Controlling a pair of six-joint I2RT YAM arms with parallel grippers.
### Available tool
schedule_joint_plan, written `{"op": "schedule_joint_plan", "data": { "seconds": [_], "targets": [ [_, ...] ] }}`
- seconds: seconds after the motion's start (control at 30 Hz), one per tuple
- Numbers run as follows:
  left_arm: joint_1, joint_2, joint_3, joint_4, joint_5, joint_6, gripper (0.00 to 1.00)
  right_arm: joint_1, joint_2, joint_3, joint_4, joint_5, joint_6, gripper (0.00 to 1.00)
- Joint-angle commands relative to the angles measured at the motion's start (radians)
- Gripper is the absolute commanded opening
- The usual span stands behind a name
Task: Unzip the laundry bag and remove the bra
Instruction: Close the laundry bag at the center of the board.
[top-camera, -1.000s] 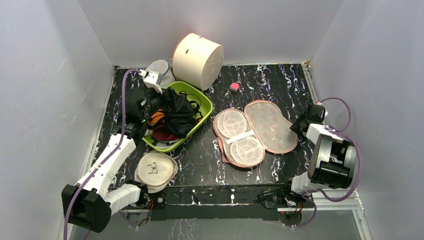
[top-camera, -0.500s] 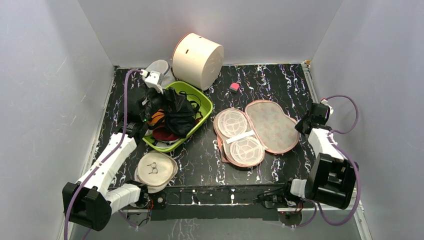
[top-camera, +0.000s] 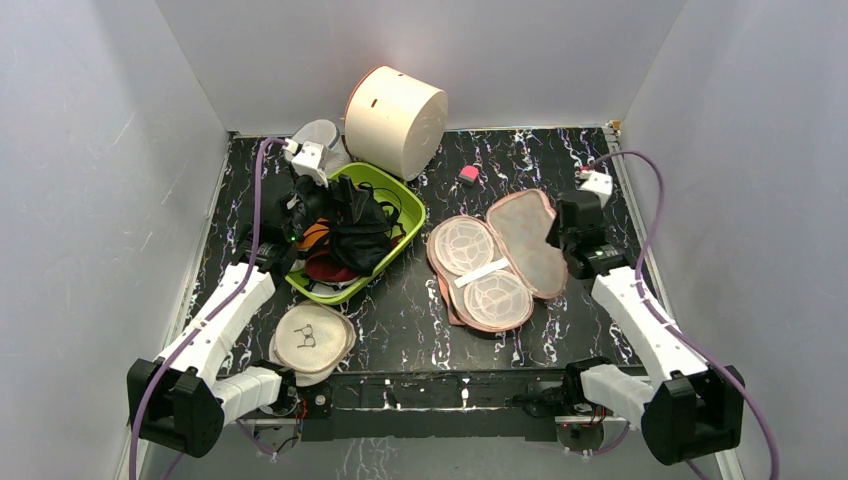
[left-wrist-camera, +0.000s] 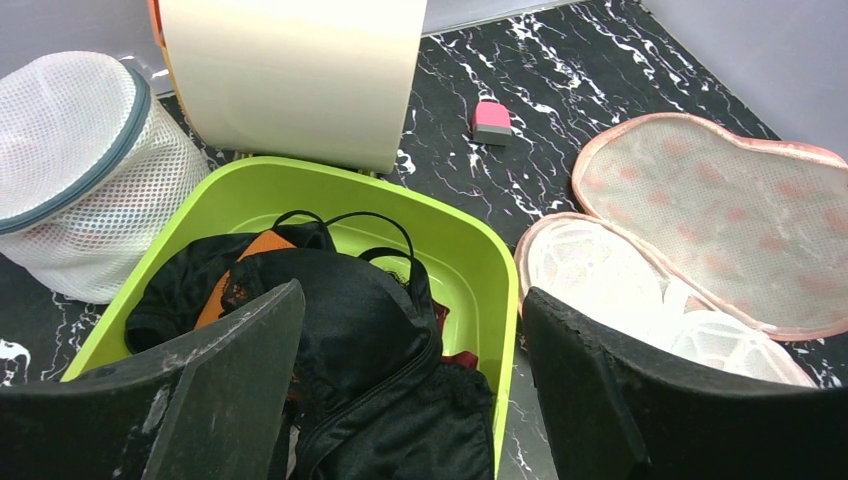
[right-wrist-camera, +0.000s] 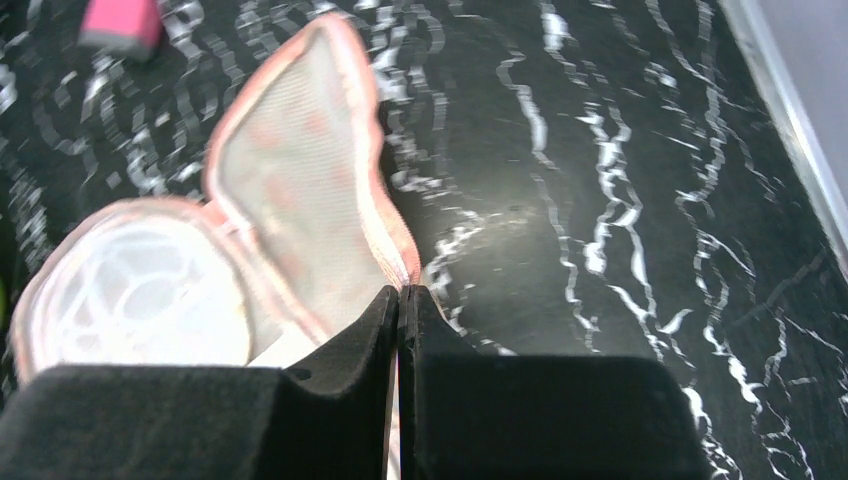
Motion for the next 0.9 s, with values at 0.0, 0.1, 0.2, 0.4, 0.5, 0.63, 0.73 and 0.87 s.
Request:
{"op": "schedule_joint_plan", "data": {
  "seconds": [0.0,0.1,0.2,0.4,0.5,0.63,0.73,0.87],
  "targets": [
    [-0.011,-0.012,-0.003,0.007,-0.031,0.034,0.79,0.203,-0.042,0.067,-0.012,0.111,-0.066,0.0],
    [-0.015,-0.01,-0.007,0.005,-0.044,0.044,0.79,0.342,-0.057,0.066,-0.012,0.086,-0.105,0.0],
    [-0.016,-0.006,-0.008,0.004,-0.051,0.05,0.79,0.452,-0.061,0.05,-0.004,0.025,-0.109,0.0],
    [-0.017,0.008,-0.008,0.001,-0.063,0.058,0.79,0.565,-0.037,-0.01,0.061,-0.179,-0.061,0.0],
    [-0.019,0.016,-0.009,0.002,-0.065,0.064,0.79,0.568,-0.01,-0.07,0.144,-0.358,-0.025,0.0],
    [-0.023,0.027,-0.01,-0.001,-0.072,0.071,0.79,0.567,0.046,-0.182,0.263,-0.53,0.025,0.0],
    [-0.027,0.035,-0.009,-0.005,-0.076,0.075,0.79,0.568,0.092,-0.252,0.342,-0.626,0.086,0.0],
    [-0.028,0.04,-0.007,-0.006,-0.075,0.077,0.79,0.568,0.119,-0.341,0.447,-0.626,0.189,0.0]
  ]
}}
